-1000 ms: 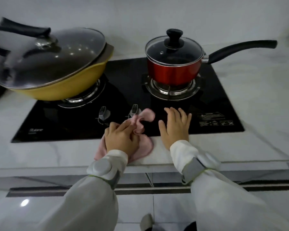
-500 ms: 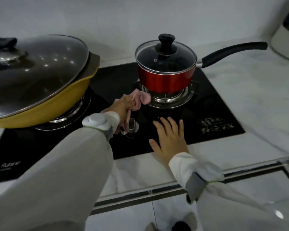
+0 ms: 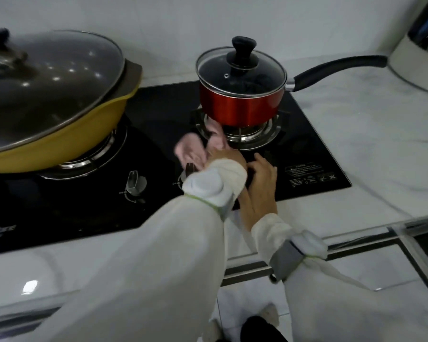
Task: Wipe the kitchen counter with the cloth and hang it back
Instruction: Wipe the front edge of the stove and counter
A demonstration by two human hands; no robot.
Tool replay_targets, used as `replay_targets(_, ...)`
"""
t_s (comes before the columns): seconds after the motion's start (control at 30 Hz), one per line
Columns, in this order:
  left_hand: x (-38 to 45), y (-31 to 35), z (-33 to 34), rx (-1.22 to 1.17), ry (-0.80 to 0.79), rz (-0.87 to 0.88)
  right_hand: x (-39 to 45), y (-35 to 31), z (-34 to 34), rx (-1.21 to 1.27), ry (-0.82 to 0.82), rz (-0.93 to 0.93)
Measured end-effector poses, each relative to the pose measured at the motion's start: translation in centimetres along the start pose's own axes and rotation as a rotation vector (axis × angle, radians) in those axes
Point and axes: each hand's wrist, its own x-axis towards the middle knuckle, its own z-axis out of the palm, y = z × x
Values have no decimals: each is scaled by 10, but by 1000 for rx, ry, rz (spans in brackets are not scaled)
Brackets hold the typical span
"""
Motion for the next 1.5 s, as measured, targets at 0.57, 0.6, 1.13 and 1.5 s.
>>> replay_targets(0.57, -160, -143, 41, 4, 257, -337, -23, -81, 48, 21, -126, -228)
replay_targets(0.6, -165, -158, 41, 11, 270, -344, -23, -78, 47, 2, -124, -208)
replay_targets(1.13, -148, -31, 49, -101, 27, -338, -37, -50, 12, 32, -161, -35)
replay_targets(1.5, -166, -87, 57, -135, 86, -422, -36, -19, -43, 16, -103, 103)
